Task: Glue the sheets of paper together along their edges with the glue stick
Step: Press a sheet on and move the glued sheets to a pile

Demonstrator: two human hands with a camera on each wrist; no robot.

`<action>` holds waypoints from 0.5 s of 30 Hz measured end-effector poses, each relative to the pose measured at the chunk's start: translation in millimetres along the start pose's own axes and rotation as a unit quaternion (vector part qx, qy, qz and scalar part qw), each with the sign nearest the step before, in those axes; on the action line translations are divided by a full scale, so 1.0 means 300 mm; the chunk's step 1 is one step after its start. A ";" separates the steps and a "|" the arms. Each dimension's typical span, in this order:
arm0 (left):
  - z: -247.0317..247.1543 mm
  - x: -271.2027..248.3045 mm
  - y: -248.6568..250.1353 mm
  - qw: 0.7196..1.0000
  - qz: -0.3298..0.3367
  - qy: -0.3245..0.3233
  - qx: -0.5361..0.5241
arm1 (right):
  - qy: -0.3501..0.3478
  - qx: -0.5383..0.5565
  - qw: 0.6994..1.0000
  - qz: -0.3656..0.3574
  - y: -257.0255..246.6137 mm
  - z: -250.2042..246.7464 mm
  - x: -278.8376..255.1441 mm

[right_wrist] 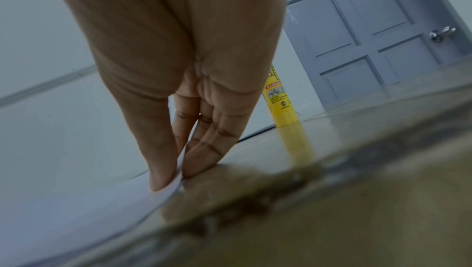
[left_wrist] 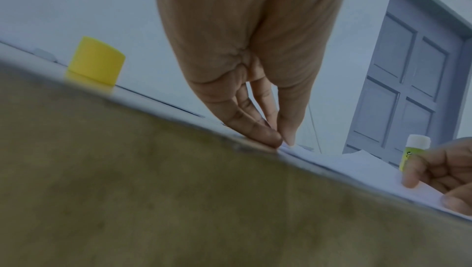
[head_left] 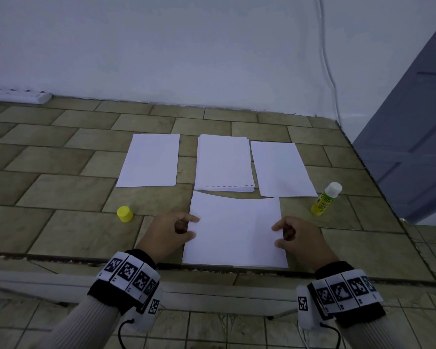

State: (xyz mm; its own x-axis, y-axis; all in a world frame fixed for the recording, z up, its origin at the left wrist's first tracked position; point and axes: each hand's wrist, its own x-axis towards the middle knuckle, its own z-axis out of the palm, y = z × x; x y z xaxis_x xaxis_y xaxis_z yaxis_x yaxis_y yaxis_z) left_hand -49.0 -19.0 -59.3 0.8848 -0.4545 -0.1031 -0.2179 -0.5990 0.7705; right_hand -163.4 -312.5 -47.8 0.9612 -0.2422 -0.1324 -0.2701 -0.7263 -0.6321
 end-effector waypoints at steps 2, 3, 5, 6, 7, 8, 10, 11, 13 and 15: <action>0.002 -0.003 0.000 1.000 -0.001 -0.001 0.002 | 0.000 0.005 1.000 0.000 0.005 -0.001 0.001; 0.003 -0.004 -0.002 1.000 -0.003 -0.002 0.003 | -0.002 0.008 1.000 0.000 0.007 -0.001 0.001; 0.006 -0.004 -0.007 1.000 -0.006 -0.003 -0.002 | -0.007 0.010 1.000 0.000 0.009 -0.002 0.000; 0.006 -0.004 -0.008 1.000 -0.006 -0.003 -0.004 | -0.008 0.011 1.000 -0.001 0.010 -0.002 0.000; 0.007 -0.004 -0.009 1.000 -0.006 -0.004 -0.006 | -0.007 0.012 1.000 -0.002 0.011 -0.003 0.001; 0.007 -0.004 -0.008 1.000 -0.005 -0.005 -0.008 | -0.005 0.014 1.000 -0.003 0.012 -0.004 0.001; 0.006 -0.003 -0.008 1.000 -0.005 -0.005 -0.009 | -0.004 0.018 1.000 -0.002 0.014 -0.005 0.000; 0.006 -0.003 -0.008 1.000 -0.006 -0.006 -0.009 | -0.005 0.018 1.000 -0.003 0.015 -0.004 0.000; 0.005 -0.001 -0.011 1.000 -0.005 -0.007 -0.010 | -0.008 0.016 1.000 -0.005 0.016 -0.003 0.000; 0.005 0.000 -0.014 1.000 -0.005 -0.006 -0.013 | -0.007 0.012 1.000 -0.006 0.015 -0.002 0.000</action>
State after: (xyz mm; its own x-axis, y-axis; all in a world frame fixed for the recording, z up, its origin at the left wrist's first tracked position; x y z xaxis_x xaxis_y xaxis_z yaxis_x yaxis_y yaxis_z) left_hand -48.7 -17.5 -63.7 0.8817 -0.4569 -0.1176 -0.1992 -0.5865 0.7851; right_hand -164.9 -316.3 -50.1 0.9649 -0.2252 -0.1351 -0.2577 -0.7131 -0.6520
